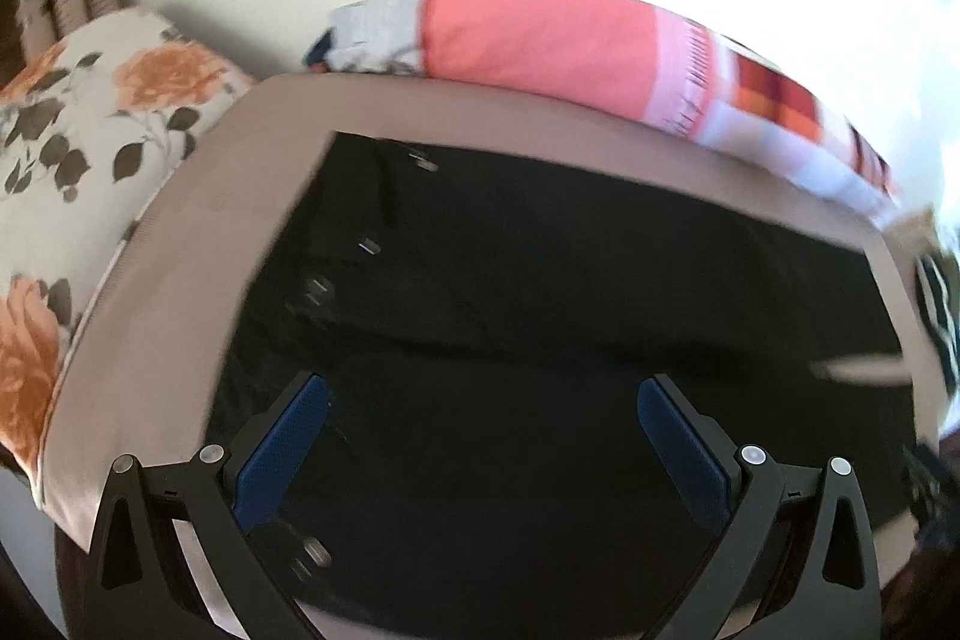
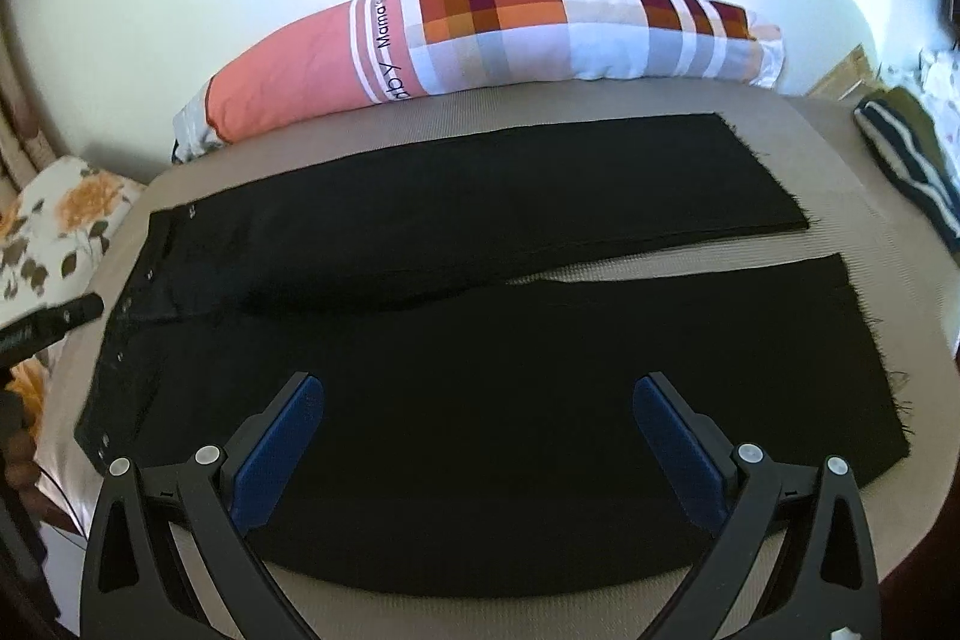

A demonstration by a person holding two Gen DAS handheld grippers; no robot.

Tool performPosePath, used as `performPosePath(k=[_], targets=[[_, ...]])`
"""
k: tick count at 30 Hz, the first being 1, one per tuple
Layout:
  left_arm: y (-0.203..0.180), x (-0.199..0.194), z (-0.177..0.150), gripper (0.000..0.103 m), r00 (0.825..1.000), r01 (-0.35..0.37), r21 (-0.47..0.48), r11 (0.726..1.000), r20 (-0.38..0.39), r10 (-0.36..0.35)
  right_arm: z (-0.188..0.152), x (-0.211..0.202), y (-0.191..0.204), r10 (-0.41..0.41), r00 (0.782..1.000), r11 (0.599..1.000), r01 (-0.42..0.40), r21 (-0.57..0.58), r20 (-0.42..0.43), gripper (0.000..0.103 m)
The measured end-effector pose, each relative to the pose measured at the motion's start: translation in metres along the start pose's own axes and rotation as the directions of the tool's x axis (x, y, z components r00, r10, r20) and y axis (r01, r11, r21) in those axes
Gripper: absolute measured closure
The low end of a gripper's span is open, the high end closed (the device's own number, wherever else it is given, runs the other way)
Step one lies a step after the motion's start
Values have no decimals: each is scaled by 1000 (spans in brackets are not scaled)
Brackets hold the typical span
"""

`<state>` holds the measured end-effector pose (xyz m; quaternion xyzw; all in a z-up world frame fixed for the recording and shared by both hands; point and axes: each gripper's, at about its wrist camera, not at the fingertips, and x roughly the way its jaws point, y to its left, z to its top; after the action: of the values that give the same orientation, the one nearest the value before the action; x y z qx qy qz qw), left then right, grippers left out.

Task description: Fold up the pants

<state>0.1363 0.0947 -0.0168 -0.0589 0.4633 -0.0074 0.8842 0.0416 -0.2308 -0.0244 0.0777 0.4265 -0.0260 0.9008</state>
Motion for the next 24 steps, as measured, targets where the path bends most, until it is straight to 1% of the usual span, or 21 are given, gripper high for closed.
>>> performPosePath(k=[1, 2, 4, 5, 6, 8, 9, 10, 11, 12, 13, 14, 15, 16, 20, 23, 24], targets=[[12, 6, 11, 5, 1000, -1, -21, 1000, 1, 1, 4, 3, 0, 4, 1000, 1000, -4, 10, 1, 0], [27, 14, 24, 12, 1000, 1, -43, 999, 3, -1, 8, 7, 0, 3, 1000, 1000, -3, 19, 2, 0], [49, 28, 43, 20, 1000, 5, -75, 997, -10, -6, 13, 16, 1, 4, 1000, 1000, -4, 31, -6, 0], [63, 39, 56, 23, 1000, 19, -100, 995, -21, -22, 15, 19, 3, 3, 1000, 999, -2, 32, -11, 0], [75, 48, 65, 25, 999, 39, -118, 992, -28, -43, 16, 24, 5, -1, 1000, 1000, 2, 31, -21, 0], [94, 66, 81, 33, 995, 85, -145, 986, -37, -92, 19, 35, 10, -15, 999, 1000, 15, 24, -39, 0], [103, 77, 89, 36, 991, 120, -153, 981, -44, -128, 20, 40, 13, -21, 999, 1000, 22, 20, -50, 0], [113, 89, 97, 43, 984, 156, -163, 974, -55, -167, 21, 47, 17, -27, 998, 999, 28, 16, -62, 0], [117, 98, 102, 48, 978, 185, -172, 968, -66, -198, 21, 54, 21, -30, 996, 999, 31, 12, -78, 0], [125, 111, 108, 51, 963, 238, -187, 953, -82, -257, 22, 59, 24, -32, 995, 999, 33, 8, -89, 0], [133, 124, 113, 57, 943, 292, -209, 933, -100, -318, 22, 67, 29, -37, 993, 999, 37, -1, -109, 0], [138, 134, 117, 62, 926, 328, -229, 917, -114, -360, 21, 71, 33, -38, 992, 999, 37, -5, -118, 0], [146, 147, 122, 64, 901, 373, -256, 892, -130, -414, 20, 77, 39, -39, 990, 999, 37, -16, -134, 0], [150, 154, 125, 66, 890, 389, -270, 881, -137, -435, 21, 80, 43, -38, 989, 999, 36, -23, -142, 0], [168, 179, 136, 66, 866, 420, -302, 856, -150, -477, 23, 94, 62, -45, 986, 998, 35, -61, -163, 0], [174, 190, 142, 66, 834, 460, -305, 834, -173, -524, 26, 103, 75, -44, 982, 996, 29, -82, -183, 0], [177, 193, 144, 66, 833, 459, -300, 836, -182, -523, 28, 105, 79, -38, 982, 996, 23, -84, -186, 0]])
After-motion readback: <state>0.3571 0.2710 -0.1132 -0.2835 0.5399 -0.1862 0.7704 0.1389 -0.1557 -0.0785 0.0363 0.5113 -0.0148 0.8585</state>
